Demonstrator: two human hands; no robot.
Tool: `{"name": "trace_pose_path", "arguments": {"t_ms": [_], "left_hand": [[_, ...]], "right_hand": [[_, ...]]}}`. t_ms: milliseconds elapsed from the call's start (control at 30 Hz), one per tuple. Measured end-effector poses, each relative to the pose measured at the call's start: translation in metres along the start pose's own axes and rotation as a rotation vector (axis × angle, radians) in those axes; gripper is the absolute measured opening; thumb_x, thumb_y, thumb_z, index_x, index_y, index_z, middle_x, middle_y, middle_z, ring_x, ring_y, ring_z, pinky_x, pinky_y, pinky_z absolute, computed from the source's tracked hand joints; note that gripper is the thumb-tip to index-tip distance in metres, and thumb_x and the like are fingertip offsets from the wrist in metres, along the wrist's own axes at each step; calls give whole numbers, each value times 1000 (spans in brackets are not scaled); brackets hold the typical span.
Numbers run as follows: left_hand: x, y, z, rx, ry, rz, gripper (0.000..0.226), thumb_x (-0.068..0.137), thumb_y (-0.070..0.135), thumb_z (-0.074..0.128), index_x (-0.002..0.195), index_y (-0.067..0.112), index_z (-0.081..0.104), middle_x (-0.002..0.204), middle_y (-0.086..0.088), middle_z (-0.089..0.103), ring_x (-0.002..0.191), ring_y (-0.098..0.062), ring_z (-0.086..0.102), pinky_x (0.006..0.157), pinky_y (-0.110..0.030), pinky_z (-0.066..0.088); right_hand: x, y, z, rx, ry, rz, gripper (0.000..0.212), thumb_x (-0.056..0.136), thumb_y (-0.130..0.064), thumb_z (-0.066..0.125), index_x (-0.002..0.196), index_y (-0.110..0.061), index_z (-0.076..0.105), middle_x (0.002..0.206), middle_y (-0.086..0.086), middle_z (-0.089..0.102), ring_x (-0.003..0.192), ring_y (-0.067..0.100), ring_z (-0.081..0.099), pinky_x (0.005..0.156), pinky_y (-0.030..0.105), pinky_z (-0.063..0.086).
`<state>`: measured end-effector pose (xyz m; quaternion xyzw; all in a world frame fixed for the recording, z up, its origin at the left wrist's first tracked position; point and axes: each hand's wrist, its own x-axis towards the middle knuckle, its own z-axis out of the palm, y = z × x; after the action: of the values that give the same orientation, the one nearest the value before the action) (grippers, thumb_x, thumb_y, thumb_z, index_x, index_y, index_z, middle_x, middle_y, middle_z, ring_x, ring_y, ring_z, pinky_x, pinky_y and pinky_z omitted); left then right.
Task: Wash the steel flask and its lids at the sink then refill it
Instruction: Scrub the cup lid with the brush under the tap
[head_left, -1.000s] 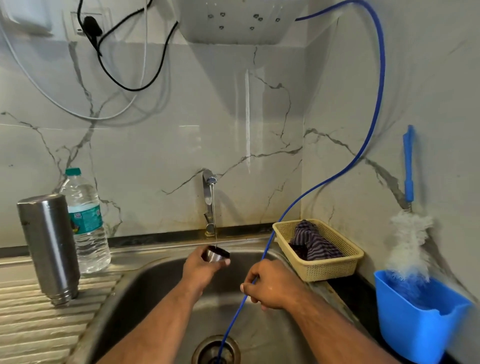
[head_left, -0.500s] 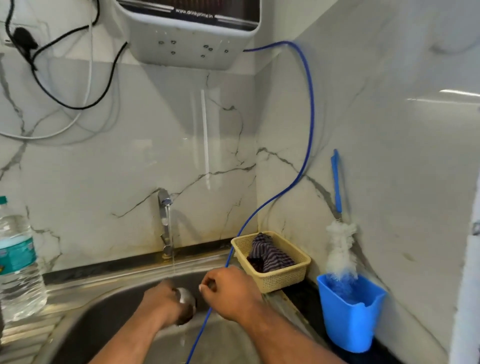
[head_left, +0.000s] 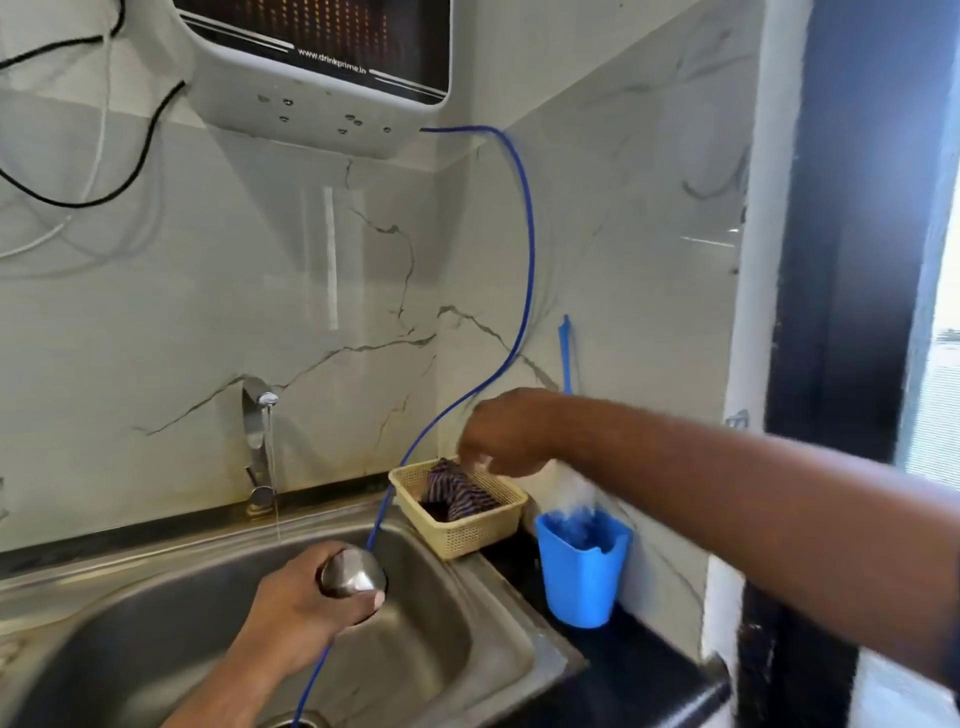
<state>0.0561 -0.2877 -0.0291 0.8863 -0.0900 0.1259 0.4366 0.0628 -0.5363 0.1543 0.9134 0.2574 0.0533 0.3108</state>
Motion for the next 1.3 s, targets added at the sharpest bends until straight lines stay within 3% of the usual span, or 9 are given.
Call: {"name": "trace_pose_path", "arguments": {"t_ms": [100,200,267,333,433,633,767,933,1300], "left_hand": [[1,-2,5,-19,6,11,51,64,34,96,106,31,66,96,15,68,86,4,60,66,-6,40],[0,-3,5,-6,7,14,52,63,33,97,105,27,66,94,12,69,86,0,61,67,-10,41],[1,-4,5,6,9,13,52,63,34,96,105,26,66,93,11,68,85,0,60,66,-11,41],[0,-5,4,16,9,16,53,63,33,96,105,26,65,94,10,68,85,0,60,66,-11,41],[1,-7,3,10,13,13,53,64,32,96,106,25,65,95,10,67,85,-1,61,66,-12,42],[3,-13,4,18,-9,7,53,66,32,96,107,25,64,96,10,67,86,-4,61,66,-14,43],[4,-14,5,19,-3,0,52,66,32,95,107,24,64,95,11,67,84,-3,61,64,-12,42],[3,-15,4,32,8,-5,53,66,33,95,108,23,65,95,9,68,84,-2,61,65,-13,42],[3,-15,3,20,14,-31,55,65,34,96,110,23,65,95,8,68,83,-2,60,66,-16,42]], "right_hand": [[-10,24,5,-134,-228,37,67,85,-52,77,143,-27,55,138,-1,63,133,25,52,119,50,33],[-18,37,11,-271,-390,46,94,72,-63,83,152,-32,44,150,2,54,147,25,38,127,56,3],[-22,35,19,-349,-432,16,95,72,-56,86,153,-35,41,149,3,54,148,24,36,125,58,-7],[-21,31,30,-365,-420,-13,82,78,-44,85,150,-35,46,144,2,58,144,21,41,122,60,-13],[-23,26,38,-373,-398,-32,67,84,-31,81,144,-35,53,140,-1,61,140,20,45,121,62,-12],[-34,32,17,-385,-364,-24,57,87,-28,78,140,-34,59,139,-8,62,140,17,44,123,62,-11],[-41,46,-4,-370,-322,22,65,82,-24,83,140,-36,59,136,-10,62,137,16,47,125,59,7],[-56,57,-28,-399,-273,86,66,83,-29,83,142,-38,57,139,-9,61,139,14,46,124,60,-10],[-75,57,-40,-391,-250,147,61,87,-34,79,143,-38,56,139,-10,61,139,14,47,126,59,-2]]}}
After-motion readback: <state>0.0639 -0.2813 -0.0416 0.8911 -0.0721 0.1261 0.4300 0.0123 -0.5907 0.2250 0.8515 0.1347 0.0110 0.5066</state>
